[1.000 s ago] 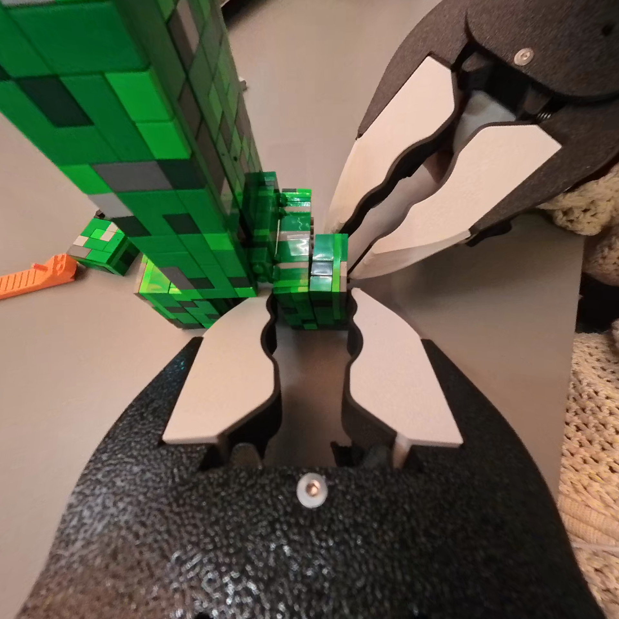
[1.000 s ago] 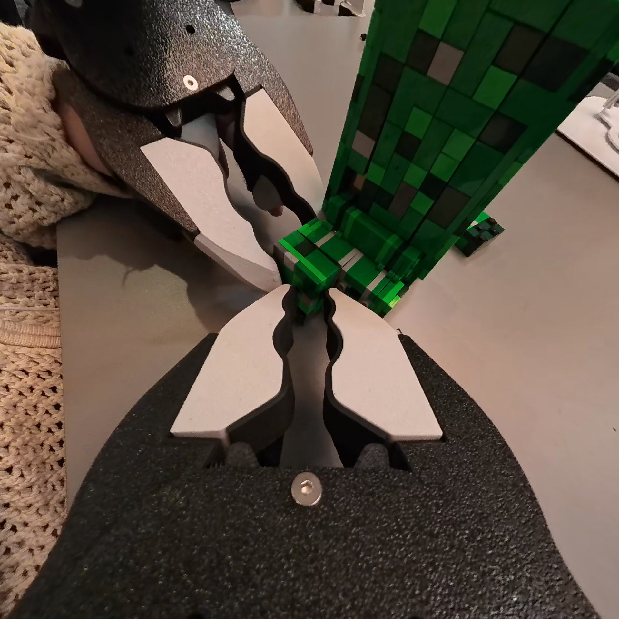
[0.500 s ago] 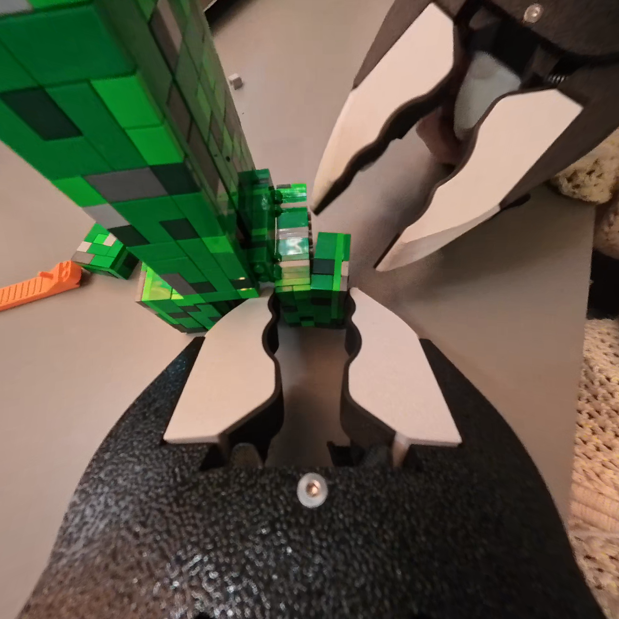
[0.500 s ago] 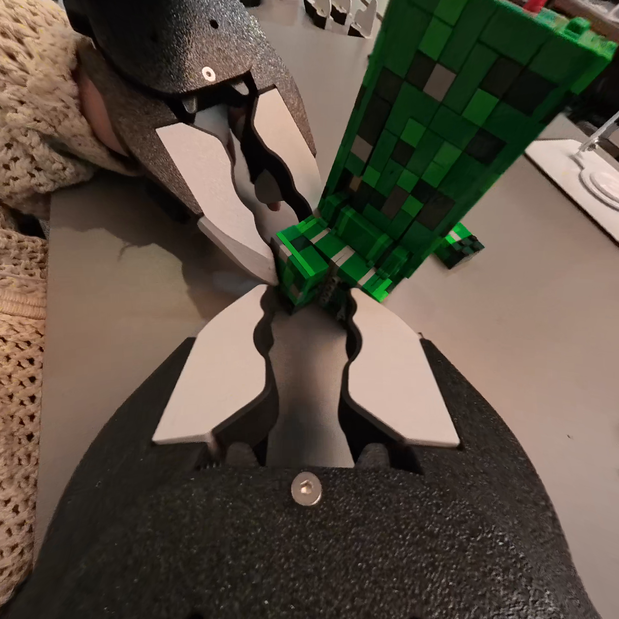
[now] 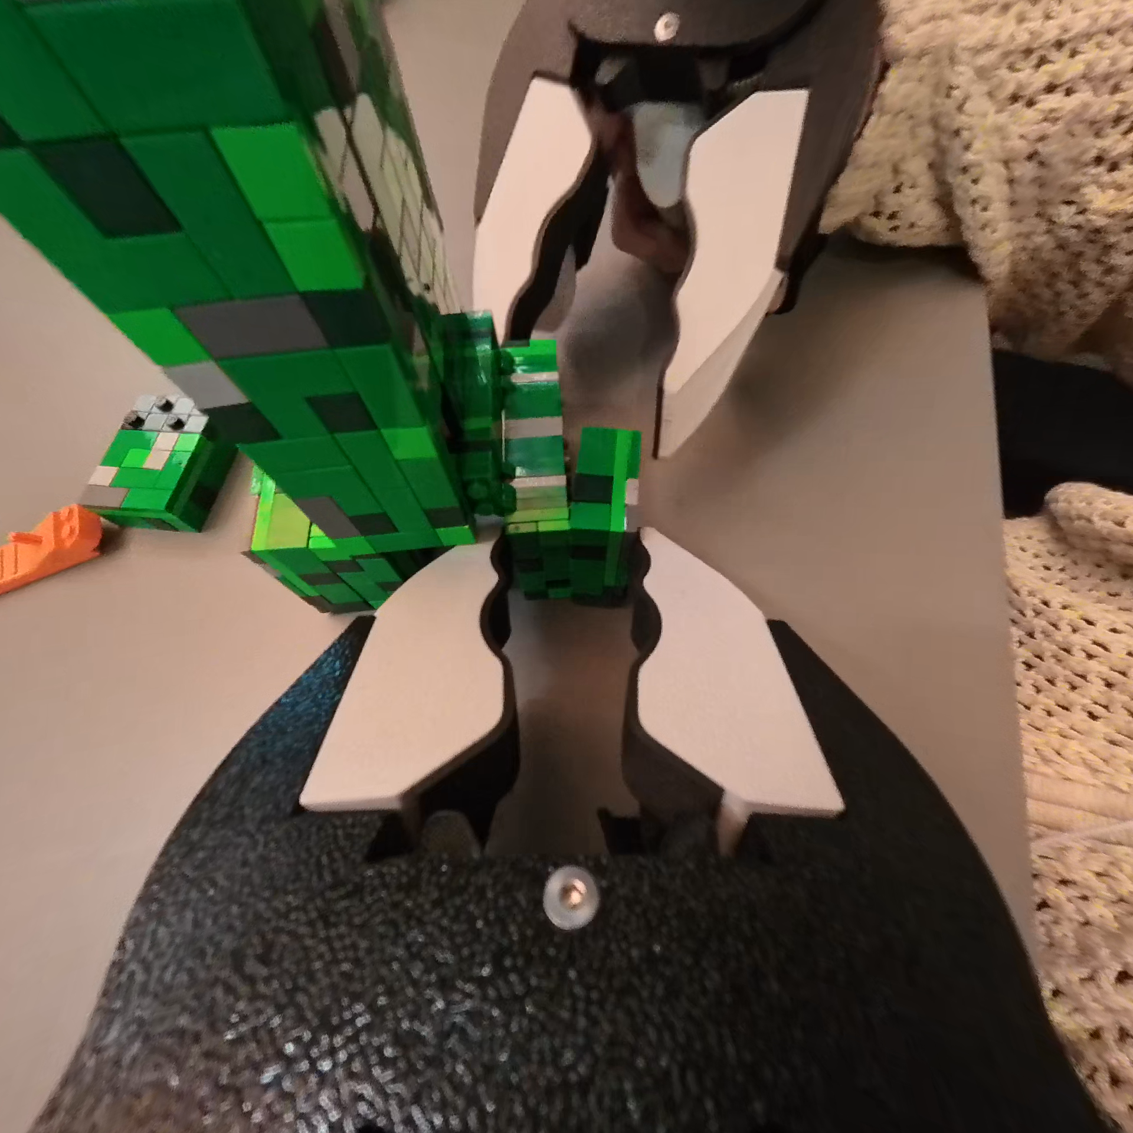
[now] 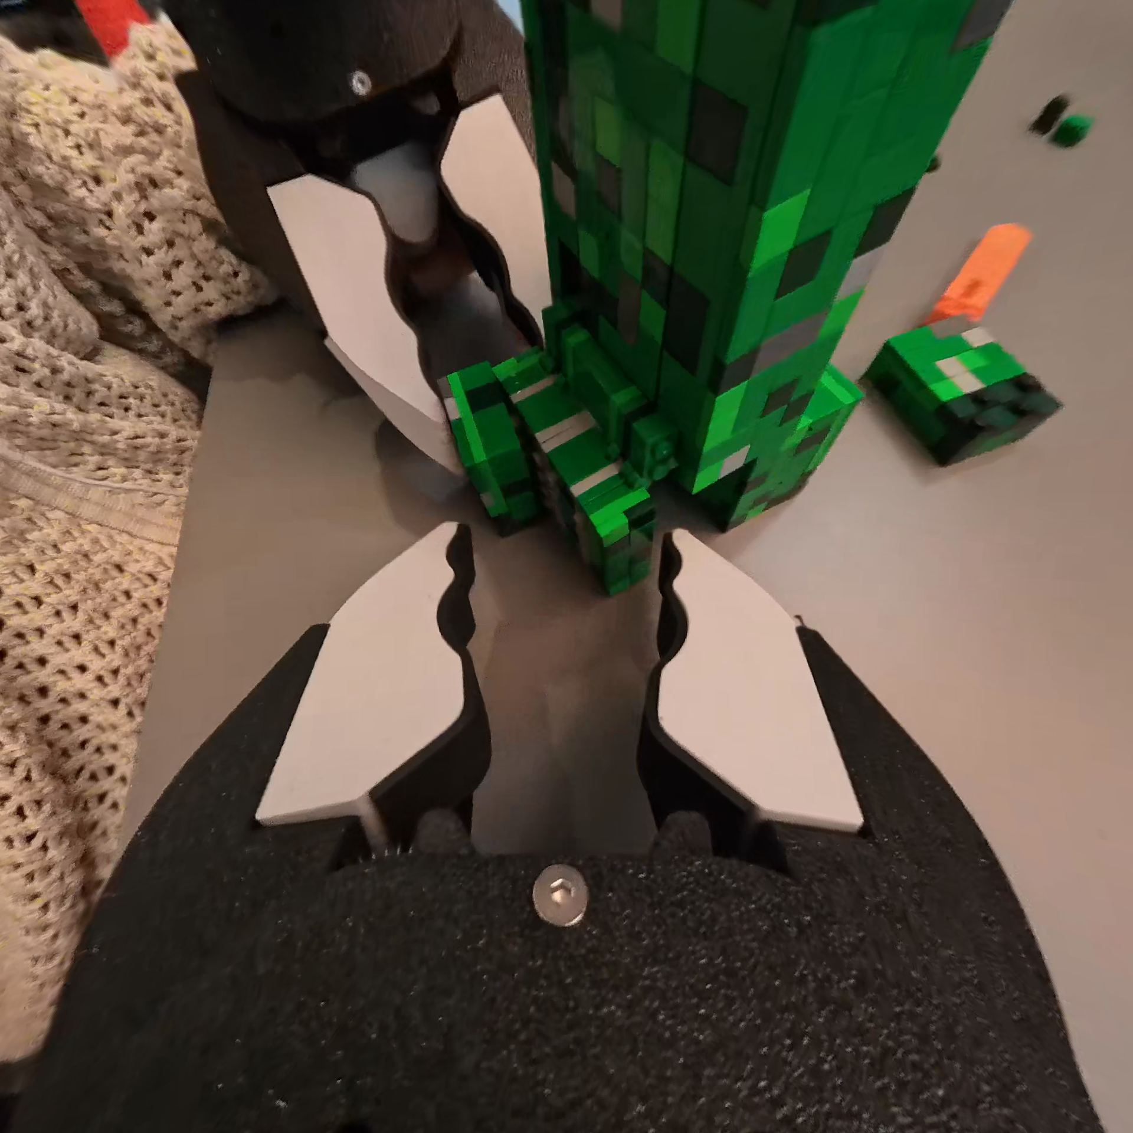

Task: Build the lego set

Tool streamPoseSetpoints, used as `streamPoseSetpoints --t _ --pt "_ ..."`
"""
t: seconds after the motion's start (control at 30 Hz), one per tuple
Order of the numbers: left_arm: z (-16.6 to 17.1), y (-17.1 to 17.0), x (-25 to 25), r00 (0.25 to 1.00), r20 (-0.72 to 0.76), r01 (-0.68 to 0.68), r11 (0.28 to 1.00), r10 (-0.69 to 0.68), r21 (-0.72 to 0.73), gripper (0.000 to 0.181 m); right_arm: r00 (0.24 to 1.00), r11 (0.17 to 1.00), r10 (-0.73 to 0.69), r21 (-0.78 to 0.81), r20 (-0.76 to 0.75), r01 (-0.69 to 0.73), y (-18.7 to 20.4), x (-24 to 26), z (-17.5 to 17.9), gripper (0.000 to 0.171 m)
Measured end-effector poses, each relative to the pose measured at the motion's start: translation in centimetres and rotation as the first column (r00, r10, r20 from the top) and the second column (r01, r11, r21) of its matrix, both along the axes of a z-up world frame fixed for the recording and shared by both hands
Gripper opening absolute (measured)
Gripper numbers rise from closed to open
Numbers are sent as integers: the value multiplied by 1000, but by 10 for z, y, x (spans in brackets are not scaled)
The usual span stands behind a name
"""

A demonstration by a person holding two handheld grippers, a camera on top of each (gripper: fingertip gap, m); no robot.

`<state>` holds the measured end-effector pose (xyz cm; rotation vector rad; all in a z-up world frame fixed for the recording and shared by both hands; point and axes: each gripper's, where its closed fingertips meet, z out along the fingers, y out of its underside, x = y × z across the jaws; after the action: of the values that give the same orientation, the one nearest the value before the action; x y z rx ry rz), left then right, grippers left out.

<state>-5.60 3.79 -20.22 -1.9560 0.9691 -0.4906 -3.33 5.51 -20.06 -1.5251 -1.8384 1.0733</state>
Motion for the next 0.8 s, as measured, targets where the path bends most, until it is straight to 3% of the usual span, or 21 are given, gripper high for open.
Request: streamPoseSetpoints --t 0.03,0.33,0.47,0.8 --pt "0 0 0 1000 1 5 1000 -5 -1 36 1000 1000 18 -10 12 -18 0 -2 -2 57" --pt "1 -1 -1 999 14 29 1000 -29 -8 36 992 990 125 -61 19 -124 -7 -15 -1 51" --pt "1 0 -1 1000 1 19 1000 -19 2 36 982 970 189 -158 12 -185 -16 -16 3 62" --pt "1 4 -4 1000 -21 -18 999 19 26 37 987 967 162 -205 18 -155 -12 -20 3 49"
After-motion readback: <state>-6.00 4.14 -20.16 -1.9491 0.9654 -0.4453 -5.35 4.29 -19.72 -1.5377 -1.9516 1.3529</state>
